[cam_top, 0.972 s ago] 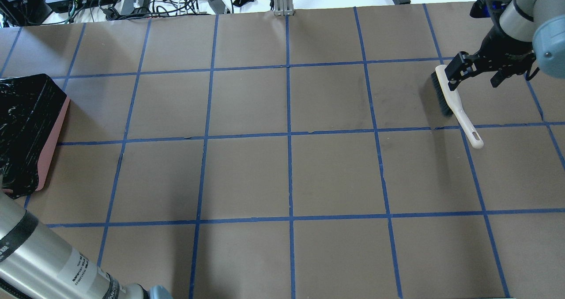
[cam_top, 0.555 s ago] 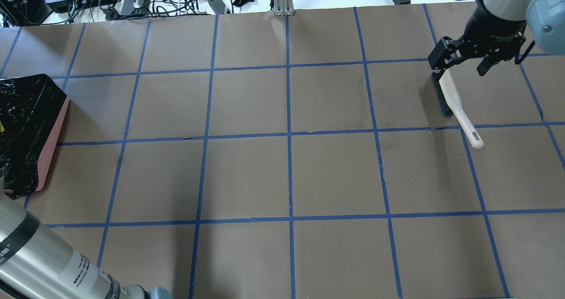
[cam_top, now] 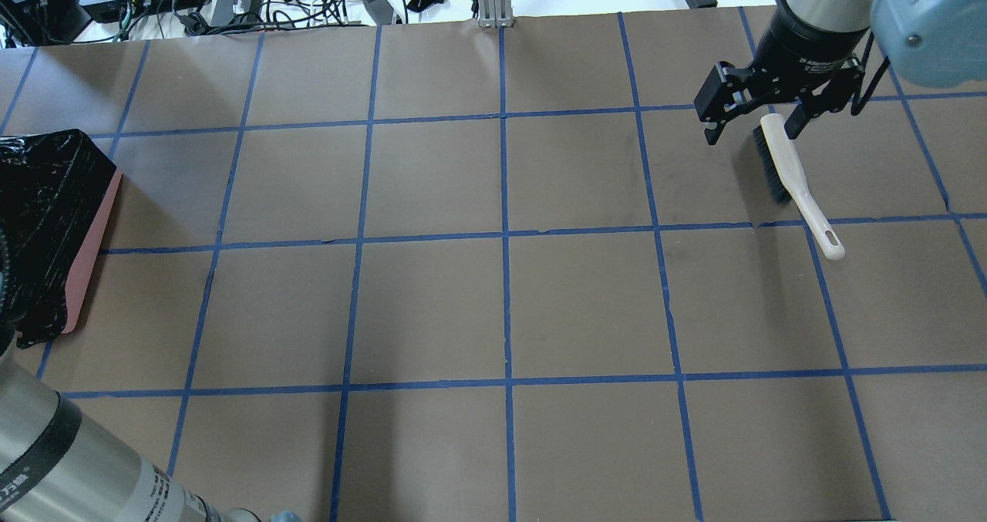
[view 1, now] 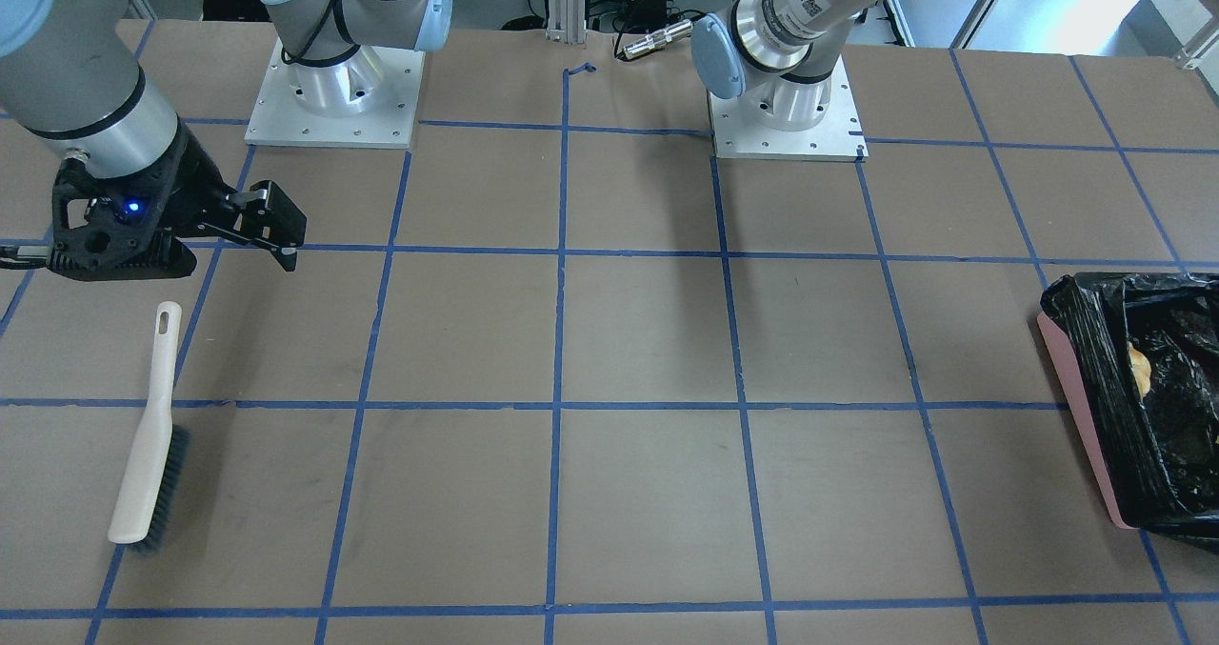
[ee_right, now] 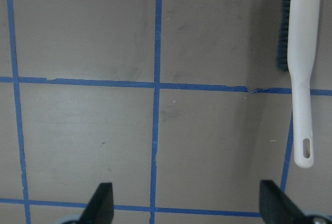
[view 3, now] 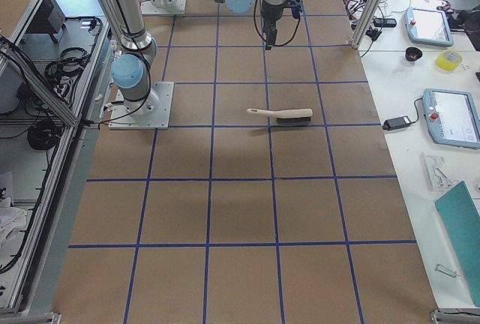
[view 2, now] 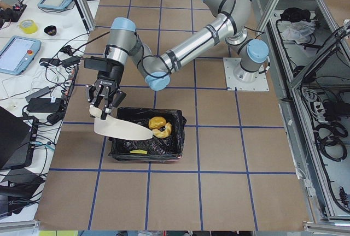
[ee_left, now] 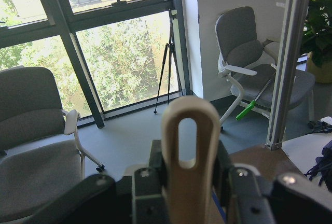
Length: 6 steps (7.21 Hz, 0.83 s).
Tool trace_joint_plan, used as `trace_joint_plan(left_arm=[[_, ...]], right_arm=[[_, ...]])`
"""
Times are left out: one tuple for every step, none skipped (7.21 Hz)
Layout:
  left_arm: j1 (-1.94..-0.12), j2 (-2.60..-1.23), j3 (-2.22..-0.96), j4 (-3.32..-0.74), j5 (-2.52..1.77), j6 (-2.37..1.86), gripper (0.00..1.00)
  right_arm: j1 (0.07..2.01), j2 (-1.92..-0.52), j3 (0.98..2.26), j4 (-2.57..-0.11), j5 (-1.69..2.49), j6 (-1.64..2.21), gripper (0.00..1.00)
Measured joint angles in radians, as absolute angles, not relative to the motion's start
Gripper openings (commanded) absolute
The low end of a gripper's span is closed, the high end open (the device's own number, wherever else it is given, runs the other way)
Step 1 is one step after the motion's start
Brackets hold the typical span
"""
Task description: Sweep and dump trash into bin
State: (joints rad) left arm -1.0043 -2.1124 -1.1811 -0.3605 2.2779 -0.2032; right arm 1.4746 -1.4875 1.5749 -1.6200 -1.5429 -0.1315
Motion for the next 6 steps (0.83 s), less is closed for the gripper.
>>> trace_joint_plan(left_arm=[[-1.007, -2.086, -1.124, -0.489, 2.262, -0.206, 0.0], [-1.007, -2.07, -1.081, -0.578, 2.222, -0.224, 0.0], [-1.008, -2.054, -1.059, -0.653, 2.173, -0.258, 0.0], [-1.01, -2.034, -1.05, -0.752, 2.122, -0.317, 0.0], [-1.013, -2.01, -1.047, -0.851, 2.057, -0.396, 0.0], [-1.019, -1.99, -1.047, -0.952, 2.0, -0.486, 0.0]], right_arm=[[1.477, -1.506, 1.576, -1.616, -1.541, -0.104, 1.0], [1.486, -1.518, 1.578, -1.616, -1.536, -0.074, 1.0], [1.511, -1.519, 1.579, -1.618, -1.537, -0.048, 1.0], [1.545, -1.518, 1.578, -1.622, -1.542, -0.025, 1.0], [1.568, -1.518, 1.576, -1.626, -1.543, -0.005, 1.0], [1.578, -1.52, 1.572, -1.628, -1.547, 0.004, 1.0]])
